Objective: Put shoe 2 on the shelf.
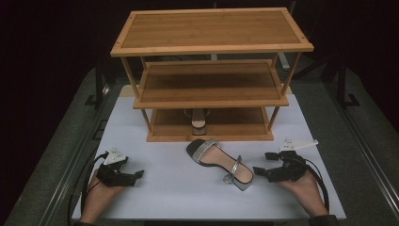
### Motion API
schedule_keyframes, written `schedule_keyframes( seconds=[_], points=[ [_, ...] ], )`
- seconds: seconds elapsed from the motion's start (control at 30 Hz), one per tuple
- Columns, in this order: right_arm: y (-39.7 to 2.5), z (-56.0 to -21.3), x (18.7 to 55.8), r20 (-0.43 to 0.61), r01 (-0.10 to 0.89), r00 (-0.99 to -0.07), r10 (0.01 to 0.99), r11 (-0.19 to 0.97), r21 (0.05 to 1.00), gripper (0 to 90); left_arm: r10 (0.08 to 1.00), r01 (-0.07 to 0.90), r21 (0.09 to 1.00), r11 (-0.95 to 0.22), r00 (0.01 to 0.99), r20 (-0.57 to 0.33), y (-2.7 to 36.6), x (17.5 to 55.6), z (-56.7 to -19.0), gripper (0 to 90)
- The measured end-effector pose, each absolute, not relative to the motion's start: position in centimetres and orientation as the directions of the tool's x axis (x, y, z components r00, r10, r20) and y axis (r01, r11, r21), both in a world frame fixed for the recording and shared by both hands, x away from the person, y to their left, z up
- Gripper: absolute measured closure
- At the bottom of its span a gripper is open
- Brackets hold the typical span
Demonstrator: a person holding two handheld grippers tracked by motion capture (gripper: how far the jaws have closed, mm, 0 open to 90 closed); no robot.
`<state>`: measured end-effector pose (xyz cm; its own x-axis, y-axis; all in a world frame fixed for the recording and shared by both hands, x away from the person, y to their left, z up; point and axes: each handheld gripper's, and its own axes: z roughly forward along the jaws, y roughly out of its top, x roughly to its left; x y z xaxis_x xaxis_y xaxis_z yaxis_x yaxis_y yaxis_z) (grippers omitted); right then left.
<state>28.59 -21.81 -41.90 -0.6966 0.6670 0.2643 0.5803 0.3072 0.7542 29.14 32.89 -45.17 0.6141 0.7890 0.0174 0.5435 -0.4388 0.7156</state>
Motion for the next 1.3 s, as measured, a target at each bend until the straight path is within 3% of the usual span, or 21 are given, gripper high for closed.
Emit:
schedule_keyframes(
  seconds=[0.27, 0.57, 1.0, 1.3],
  points=[
    [-19.8, -42.9, 26.5, 0.253, 0.572, -0.719, 0.647, 0.345, 0.744, 14.0, 0.788, 0.542, 0.715, -0.441, 0.615, 0.019, 32.9, 29.2, -45.2, 13.6],
    [-16.5, -44.1, 26.8, 0.216, 0.558, -0.753, 0.622, 0.429, 0.710, 14.4, 0.789, 0.543, 0.715, -0.440, 0.614, 0.018, 32.9, 29.2, -45.2, 13.6],
    [-18.7, -44.1, 28.0, 0.157, 0.567, -0.709, 0.688, 0.423, 0.707, 15.6, 0.789, 0.543, 0.715, -0.440, 0.614, 0.019, 32.9, 29.2, -45.2, 13.6],
    [-17.9, -44.1, 29.2, 0.167, 0.564, -0.720, 0.674, 0.428, 0.706, 31.1, 0.789, 0.543, 0.715, -0.441, 0.614, 0.020, 32.9, 29.2, -45.2, 13.6]
  ],
)
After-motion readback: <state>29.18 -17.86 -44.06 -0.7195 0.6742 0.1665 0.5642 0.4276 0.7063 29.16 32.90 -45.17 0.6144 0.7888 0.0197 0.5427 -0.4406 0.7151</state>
